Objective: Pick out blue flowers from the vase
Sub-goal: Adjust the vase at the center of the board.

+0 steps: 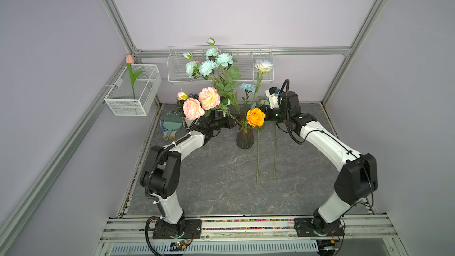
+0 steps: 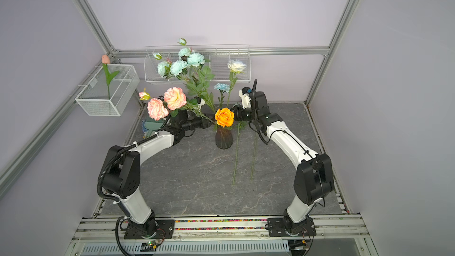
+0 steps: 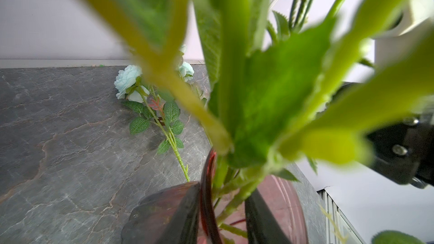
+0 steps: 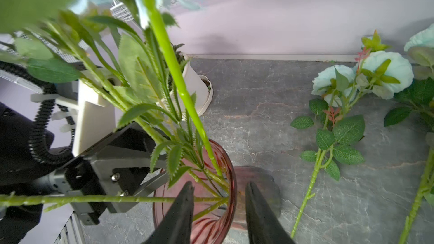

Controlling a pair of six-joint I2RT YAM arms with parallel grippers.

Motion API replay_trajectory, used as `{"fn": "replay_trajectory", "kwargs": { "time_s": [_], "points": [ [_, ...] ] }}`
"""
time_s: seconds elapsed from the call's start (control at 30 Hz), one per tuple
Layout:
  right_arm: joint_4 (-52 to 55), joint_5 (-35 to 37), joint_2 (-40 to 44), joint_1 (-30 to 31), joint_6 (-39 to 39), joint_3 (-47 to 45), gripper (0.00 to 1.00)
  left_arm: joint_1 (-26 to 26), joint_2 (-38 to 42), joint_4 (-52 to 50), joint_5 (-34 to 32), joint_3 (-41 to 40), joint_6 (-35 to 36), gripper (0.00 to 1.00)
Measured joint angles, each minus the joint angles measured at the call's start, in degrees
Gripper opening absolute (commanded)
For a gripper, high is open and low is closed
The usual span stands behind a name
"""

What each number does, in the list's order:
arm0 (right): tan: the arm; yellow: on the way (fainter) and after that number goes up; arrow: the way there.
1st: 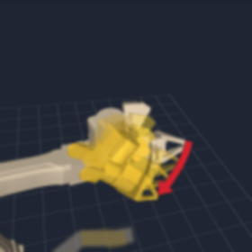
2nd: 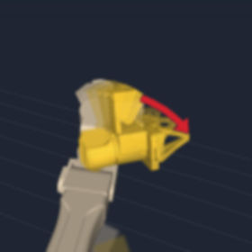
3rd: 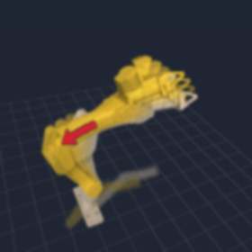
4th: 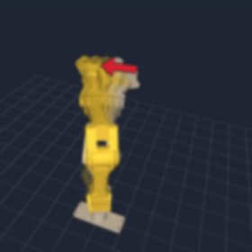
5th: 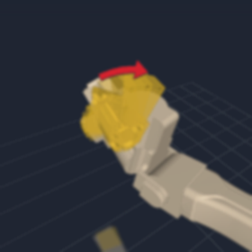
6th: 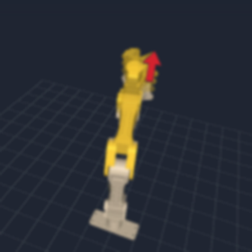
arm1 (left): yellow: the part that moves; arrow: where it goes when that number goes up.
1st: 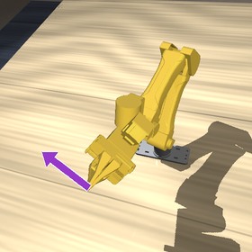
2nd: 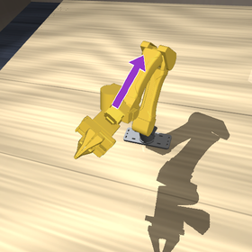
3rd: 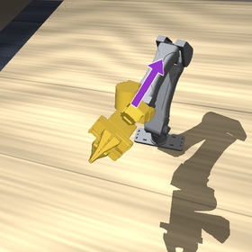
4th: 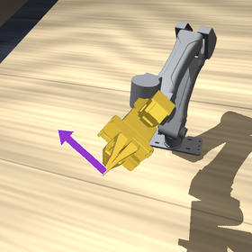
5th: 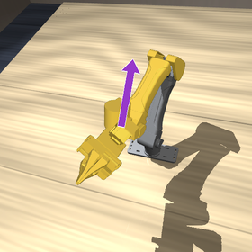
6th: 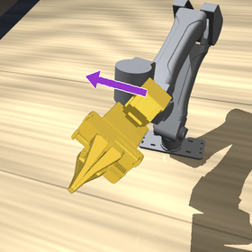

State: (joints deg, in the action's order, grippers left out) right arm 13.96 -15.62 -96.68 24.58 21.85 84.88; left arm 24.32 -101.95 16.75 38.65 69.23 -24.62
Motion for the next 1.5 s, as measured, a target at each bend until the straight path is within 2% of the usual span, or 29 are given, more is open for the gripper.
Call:
{"fn": "replay_trajectory", "kwargs": {
  "time_s": [0.37,0.7,1.27,1.5],
  "points": [
    [6.47,1.97,-4.17,1.79,0.26,2.78,0.3,-0.09,-0.35,0.04,0.28,0.33,0.02,0.35],
    [8.87,4.52,-4.42,2.91,3.13,4.44,0.07,-0.24,-1.97,1.03,1.53,1.81,-0.09,0.35],
    [8.09,7.26,-3.61,3.87,12.7,3.56,0.07,-0.61,-4.39,1.38,2.78,4.52,-0.24,0.36],
    [11.28,7.52,-4.2,4.2,11.52,5.7,0.07,-1.36,-0.72,2.05,1.42,-0.26,-0.63,0.37]
  ]
}}
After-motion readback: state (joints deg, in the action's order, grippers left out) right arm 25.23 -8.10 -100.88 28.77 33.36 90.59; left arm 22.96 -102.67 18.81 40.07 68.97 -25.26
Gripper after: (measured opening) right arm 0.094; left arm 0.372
